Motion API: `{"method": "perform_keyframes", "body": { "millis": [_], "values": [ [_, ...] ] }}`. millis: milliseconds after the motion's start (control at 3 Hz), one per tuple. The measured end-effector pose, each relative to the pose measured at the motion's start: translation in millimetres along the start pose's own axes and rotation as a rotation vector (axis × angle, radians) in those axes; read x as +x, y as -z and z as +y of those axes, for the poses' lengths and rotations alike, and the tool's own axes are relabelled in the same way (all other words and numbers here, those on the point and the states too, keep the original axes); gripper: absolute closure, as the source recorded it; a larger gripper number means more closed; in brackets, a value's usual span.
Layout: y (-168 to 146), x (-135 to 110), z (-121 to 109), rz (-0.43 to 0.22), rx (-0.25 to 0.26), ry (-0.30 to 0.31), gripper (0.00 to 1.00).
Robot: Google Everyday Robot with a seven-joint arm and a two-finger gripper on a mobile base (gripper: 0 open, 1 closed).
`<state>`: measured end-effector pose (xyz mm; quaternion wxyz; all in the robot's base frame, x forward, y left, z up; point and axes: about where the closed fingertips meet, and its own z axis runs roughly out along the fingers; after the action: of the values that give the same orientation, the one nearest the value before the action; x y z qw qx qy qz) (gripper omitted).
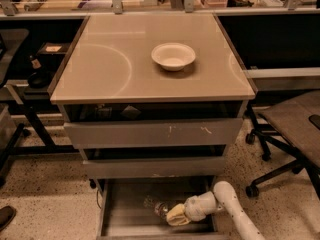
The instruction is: Place water bottle into bottom drawer
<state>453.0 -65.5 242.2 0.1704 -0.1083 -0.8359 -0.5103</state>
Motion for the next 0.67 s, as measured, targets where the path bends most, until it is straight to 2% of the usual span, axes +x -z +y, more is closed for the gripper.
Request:
{"method": "perform_keyframes", "body": {
  "millis": [333, 667],
  "values": [
    [-10.5, -11.5, -17.5, 0.042, -0.02, -0.003, 1.0],
    [-15.0, -22.5, -26.4, 0.056, -0.034, 0.0, 1.0]
  ]
}}
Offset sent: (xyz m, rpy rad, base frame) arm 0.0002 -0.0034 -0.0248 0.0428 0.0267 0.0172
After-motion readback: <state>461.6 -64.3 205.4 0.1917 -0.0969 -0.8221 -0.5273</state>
